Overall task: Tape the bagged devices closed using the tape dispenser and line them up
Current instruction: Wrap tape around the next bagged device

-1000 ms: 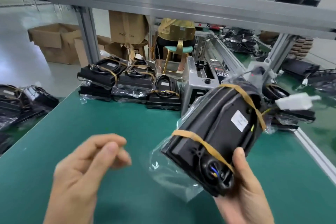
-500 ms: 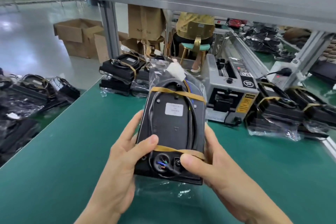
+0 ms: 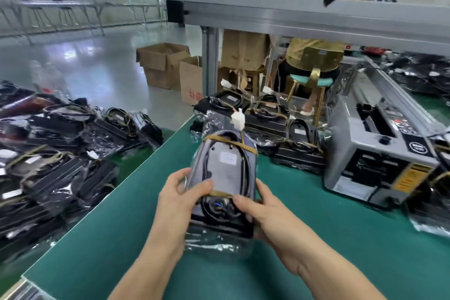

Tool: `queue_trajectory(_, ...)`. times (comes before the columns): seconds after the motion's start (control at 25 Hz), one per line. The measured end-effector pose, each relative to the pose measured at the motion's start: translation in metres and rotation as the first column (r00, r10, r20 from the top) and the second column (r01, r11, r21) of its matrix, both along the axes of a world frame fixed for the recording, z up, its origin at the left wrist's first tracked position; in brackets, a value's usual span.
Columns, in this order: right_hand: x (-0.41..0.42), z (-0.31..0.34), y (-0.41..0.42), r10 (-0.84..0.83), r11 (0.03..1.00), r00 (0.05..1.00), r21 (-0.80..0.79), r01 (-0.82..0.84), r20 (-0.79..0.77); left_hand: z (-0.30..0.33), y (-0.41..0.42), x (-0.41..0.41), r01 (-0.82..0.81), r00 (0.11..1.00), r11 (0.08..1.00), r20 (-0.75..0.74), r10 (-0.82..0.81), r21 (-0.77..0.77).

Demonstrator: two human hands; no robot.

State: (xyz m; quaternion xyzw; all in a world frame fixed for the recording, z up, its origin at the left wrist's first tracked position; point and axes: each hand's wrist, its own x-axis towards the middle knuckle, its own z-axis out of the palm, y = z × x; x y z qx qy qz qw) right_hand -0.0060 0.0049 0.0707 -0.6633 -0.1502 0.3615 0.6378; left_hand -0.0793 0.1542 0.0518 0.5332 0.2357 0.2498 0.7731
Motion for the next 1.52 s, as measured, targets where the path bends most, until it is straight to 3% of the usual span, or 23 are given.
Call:
queue_trajectory(0.36,0.036,-0.02,0.094,-0.142,0.986,0.988,-0.082,0.147,0.063,-0.002,0.088,0.055,-0.103,0.974,0.992,-0.197,0.115,0.068)
queue_trajectory(0.44,0.042,-0.024,0.107,-0.179,0.97,0.977,-0.144,0.195,0.115,-0.008,0.098,0.059,-0.143,0.959,0.982,-0.226,0.168,0.125)
queue_trajectory(0.6,0.047,-0.035,0.117,-0.205,0.924,0.968,-0.297,0.241,0.148,-0.021,0.1,0.06,-0.062,0.952,0.96,-0.271,0.14,0.275)
queue_trajectory(0.8,0.048,-0.041,0.111,-0.117,0.964,0.984,-0.224,0.144,0.131,-0.028,0.106,0.062,-0.054,0.95,0.943,-0.275,0.149,0.328)
queue_trajectory(0.96,0.045,-0.04,0.109,-0.075,0.949,0.974,-0.286,0.135,0.212,-0.032,0.107,0.062,-0.133,0.918,0.875,-0.275,0.286,0.465)
queue_trajectory(1.24,0.046,-0.036,0.109,-0.065,0.945,0.977,-0.301,0.126,0.204,-0.027,0.105,0.062,-0.14,0.902,0.878,-0.306,0.304,0.458)
queue_trajectory(1.28,0.045,-0.036,0.109,-0.068,0.945,0.976,-0.299,0.129,0.205,-0.026,0.102,0.062,-0.136,0.875,0.839,-0.334,0.351,0.527)
queue_trajectory(1.36,0.044,-0.036,0.109,-0.074,0.942,0.972,-0.305,0.141,0.222,-0.021,0.087,0.06,-0.093,0.797,0.62,-0.315,0.515,0.779)
queue_trajectory(1.44,0.044,-0.037,0.111,-0.081,0.933,0.964,-0.322,0.163,0.252,-0.011,0.063,0.058,-0.124,0.812,0.384,-0.129,0.569,0.915)
queue_trajectory(1.52,0.044,-0.036,0.111,-0.067,0.922,0.96,-0.352,0.163,0.271,-0.006,0.033,0.059,-0.163,0.87,0.313,-0.014,0.494,0.936)
